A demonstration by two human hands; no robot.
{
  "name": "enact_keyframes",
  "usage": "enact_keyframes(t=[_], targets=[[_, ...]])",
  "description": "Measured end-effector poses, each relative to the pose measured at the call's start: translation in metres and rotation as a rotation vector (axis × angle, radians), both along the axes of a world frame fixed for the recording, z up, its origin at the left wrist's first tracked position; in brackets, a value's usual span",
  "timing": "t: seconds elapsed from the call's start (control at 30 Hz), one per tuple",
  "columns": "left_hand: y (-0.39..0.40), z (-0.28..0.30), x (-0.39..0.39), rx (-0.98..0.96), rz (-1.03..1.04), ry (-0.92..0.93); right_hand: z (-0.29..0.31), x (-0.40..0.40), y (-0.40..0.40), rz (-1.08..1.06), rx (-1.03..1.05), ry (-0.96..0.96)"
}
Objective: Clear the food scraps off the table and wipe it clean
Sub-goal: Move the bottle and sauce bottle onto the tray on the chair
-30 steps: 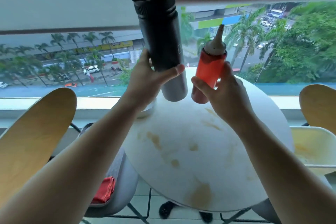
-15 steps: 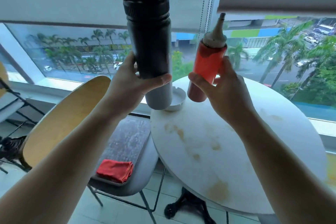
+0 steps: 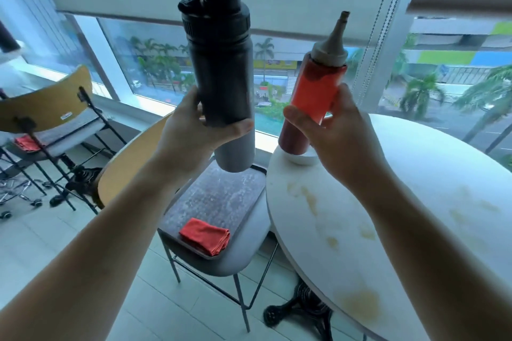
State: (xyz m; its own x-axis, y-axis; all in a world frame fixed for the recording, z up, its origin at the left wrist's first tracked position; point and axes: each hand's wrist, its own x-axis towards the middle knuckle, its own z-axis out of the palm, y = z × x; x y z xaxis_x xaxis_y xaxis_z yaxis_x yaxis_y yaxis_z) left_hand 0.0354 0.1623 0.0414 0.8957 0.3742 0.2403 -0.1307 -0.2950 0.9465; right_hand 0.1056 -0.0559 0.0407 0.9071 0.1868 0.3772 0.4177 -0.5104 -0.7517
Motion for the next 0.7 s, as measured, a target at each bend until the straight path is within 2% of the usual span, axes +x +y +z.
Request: enact_keyframes(t=[0.33,0.7], targets=[[0.067,-0.018,0.021,0.004,-0.023,-0.011,-0.009,0.009,0.080,0.030,-0.027,0.032],[0.175,-0.059,0.068,0.047,-0.135,0.048,-0.036,0.021,0.181,-0.151,-0.001,0.082]])
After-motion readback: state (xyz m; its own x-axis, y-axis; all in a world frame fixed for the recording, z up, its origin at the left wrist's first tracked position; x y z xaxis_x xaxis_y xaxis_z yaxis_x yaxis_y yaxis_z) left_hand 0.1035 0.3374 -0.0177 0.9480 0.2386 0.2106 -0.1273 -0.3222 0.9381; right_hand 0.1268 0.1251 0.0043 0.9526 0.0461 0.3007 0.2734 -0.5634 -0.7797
